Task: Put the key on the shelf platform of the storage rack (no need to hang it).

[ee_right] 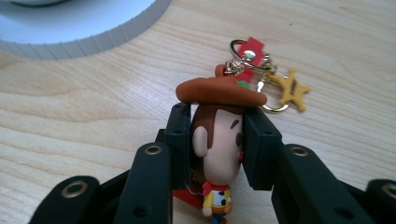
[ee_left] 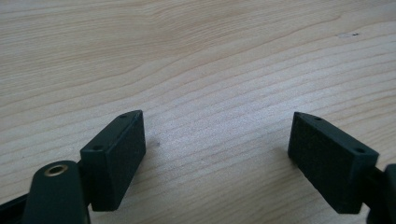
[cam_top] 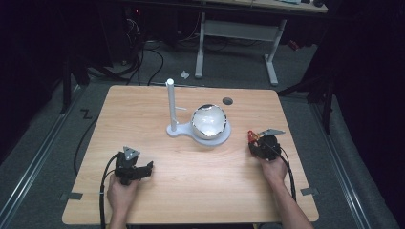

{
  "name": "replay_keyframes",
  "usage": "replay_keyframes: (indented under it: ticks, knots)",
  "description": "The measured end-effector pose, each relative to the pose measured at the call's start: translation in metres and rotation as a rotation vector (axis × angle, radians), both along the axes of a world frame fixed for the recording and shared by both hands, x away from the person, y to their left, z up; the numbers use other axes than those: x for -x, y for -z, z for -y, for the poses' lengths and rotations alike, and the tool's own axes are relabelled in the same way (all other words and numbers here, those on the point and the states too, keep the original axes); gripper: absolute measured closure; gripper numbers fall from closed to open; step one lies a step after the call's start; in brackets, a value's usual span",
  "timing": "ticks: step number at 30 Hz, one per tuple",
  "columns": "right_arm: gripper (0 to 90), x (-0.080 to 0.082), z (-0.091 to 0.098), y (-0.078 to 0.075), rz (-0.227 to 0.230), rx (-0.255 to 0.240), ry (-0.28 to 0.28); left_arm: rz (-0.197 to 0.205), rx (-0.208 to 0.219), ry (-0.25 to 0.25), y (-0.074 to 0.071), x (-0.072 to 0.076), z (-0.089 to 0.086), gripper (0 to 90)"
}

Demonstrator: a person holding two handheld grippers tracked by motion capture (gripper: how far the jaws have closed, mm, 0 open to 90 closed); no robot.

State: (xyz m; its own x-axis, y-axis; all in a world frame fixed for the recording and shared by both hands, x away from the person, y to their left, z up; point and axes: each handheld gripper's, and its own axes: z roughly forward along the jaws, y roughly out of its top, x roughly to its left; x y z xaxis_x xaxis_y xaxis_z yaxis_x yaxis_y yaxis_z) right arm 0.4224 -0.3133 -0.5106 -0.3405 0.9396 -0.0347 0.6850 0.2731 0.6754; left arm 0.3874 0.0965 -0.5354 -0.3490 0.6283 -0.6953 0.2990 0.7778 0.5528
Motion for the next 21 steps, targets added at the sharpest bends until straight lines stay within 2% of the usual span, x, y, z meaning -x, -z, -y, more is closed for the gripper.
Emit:
replay_keyframes:
  ticks: [6, 10, 21]
  knots:
    - [67.6, 0.007, 0.006, -0.019, 0.038, -0.004, -0.005, -0.001, 0.001, 0.000, 0.000, 0.000, 0.000, 19.4]
    - [67.6, 0.013, 0.012, -0.034, 0.076, -0.030, -0.015, -0.001, 0.000, 0.000, 0.000, 0.000, 0.000, 19.4]
    - [67.7, 0.030, 0.023, -0.058, 0.141, -0.063, -0.044, -0.001, 0.001, 0.000, 0.000, 0.000, 0.000, 19.4]
